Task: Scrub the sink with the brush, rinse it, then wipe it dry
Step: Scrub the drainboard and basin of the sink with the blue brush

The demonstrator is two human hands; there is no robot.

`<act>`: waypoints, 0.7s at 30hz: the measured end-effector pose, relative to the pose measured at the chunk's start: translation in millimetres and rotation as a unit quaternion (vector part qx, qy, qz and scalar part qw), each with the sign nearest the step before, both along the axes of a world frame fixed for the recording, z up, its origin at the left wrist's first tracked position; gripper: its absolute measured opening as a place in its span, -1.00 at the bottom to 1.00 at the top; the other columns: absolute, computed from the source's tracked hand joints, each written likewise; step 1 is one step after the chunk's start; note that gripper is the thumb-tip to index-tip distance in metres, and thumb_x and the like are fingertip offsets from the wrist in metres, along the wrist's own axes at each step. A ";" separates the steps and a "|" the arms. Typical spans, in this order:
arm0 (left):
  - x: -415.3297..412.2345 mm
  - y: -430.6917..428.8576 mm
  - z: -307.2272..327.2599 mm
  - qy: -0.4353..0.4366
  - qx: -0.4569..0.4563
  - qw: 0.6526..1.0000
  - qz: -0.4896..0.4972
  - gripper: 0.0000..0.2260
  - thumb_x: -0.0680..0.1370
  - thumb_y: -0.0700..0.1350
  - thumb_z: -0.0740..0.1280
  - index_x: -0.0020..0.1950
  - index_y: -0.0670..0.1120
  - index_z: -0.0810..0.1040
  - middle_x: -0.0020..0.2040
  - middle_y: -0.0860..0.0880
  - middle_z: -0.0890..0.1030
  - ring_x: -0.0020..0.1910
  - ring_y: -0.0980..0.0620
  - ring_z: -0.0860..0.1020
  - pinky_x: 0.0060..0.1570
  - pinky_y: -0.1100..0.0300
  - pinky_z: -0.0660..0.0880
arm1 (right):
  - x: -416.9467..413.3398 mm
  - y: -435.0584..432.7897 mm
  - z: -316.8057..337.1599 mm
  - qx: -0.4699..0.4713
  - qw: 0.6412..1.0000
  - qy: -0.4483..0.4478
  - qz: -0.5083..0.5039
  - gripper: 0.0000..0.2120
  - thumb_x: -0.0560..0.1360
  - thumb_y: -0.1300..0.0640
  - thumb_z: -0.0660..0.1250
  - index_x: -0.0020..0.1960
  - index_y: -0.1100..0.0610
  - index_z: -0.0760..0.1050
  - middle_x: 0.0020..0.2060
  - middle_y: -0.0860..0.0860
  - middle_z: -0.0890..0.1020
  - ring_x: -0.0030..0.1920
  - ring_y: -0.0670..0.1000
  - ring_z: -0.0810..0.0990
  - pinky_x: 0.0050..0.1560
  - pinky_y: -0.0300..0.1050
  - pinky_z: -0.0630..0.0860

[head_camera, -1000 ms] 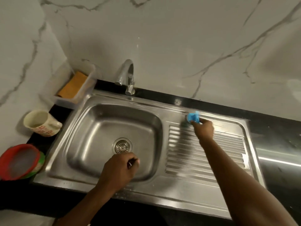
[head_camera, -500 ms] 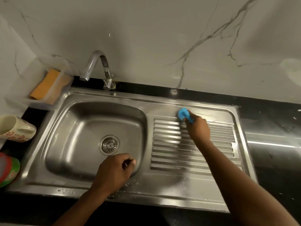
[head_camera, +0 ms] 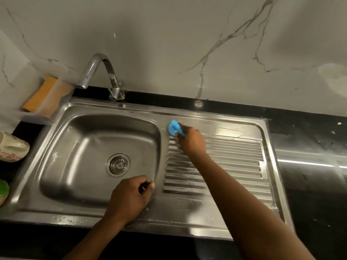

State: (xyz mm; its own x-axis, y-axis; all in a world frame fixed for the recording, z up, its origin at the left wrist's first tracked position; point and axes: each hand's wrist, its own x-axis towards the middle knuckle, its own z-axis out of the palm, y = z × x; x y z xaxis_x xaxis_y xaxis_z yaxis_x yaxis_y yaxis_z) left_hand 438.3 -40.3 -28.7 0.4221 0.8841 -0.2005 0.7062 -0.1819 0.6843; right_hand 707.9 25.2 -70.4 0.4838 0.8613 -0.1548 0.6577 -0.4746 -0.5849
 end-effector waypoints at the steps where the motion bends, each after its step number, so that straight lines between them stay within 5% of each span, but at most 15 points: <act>1: 2.0 -1.7 -1.6 -0.004 0.000 1.000 -0.003 -0.92 0.57 0.06 0.44 -0.12 0.14 0.66 -0.24 0.28 0.65 -0.23 0.23 0.62 -0.26 0.28 0.55 | 17.6 -13.5 3.1 0.001 1.000 -0.003 -0.023 -0.57 0.67 -0.03 0.31 0.53 -0.13 0.39 0.02 -0.05 0.66 -0.21 -0.16 0.63 -0.27 -0.27 0.56; 9: 4.6 -7.7 -2.4 -0.008 -0.001 1.000 -0.014 -0.92 0.58 0.07 0.43 -0.12 0.17 0.65 -0.25 0.29 0.65 -0.21 0.24 0.63 -0.29 0.37 0.50 | 88.1 -19.9 26.8 -0.028 0.980 -0.026 -0.195 -0.75 0.65 0.06 0.34 0.30 0.08 0.57 0.01 0.03 0.69 -0.13 -0.02 0.60 -0.12 -0.08 0.54; 13: 0.6 -12.6 -2.8 0.002 0.006 1.000 0.001 -0.93 0.56 0.06 0.45 -0.12 0.17 0.66 -0.25 0.30 0.65 -0.22 0.27 0.62 -0.27 0.36 0.52 | 17.9 27.2 22.7 -0.002 0.994 0.022 -0.106 -0.74 0.64 0.00 0.36 0.29 0.04 0.53 0.06 0.00 0.67 0.04 0.01 0.65 0.13 0.01 0.62; 18: 1.4 -16.5 -5.0 0.013 0.012 1.000 0.003 -0.93 0.55 0.05 0.46 -0.13 0.16 0.67 -0.26 0.29 0.65 -0.24 0.25 0.63 -0.26 0.23 0.57 | -36.3 39.5 13.2 0.005 1.000 0.018 0.007 -0.62 0.65 0.01 0.36 0.45 0.02 0.48 0.15 0.04 0.66 0.11 0.06 0.68 0.12 -0.07 0.59; 21: 8.1 -15.4 -5.5 0.005 0.009 1.000 -0.006 -0.93 0.56 0.05 0.45 -0.13 0.14 0.67 -0.26 0.27 0.65 -0.24 0.23 0.62 -0.26 0.20 0.58 | -13.9 11.0 3.9 0.006 1.000 0.012 0.014 -0.58 0.66 -0.02 0.33 0.50 -0.06 0.42 0.09 -0.02 0.65 -0.02 0.00 0.69 0.03 -0.01 0.68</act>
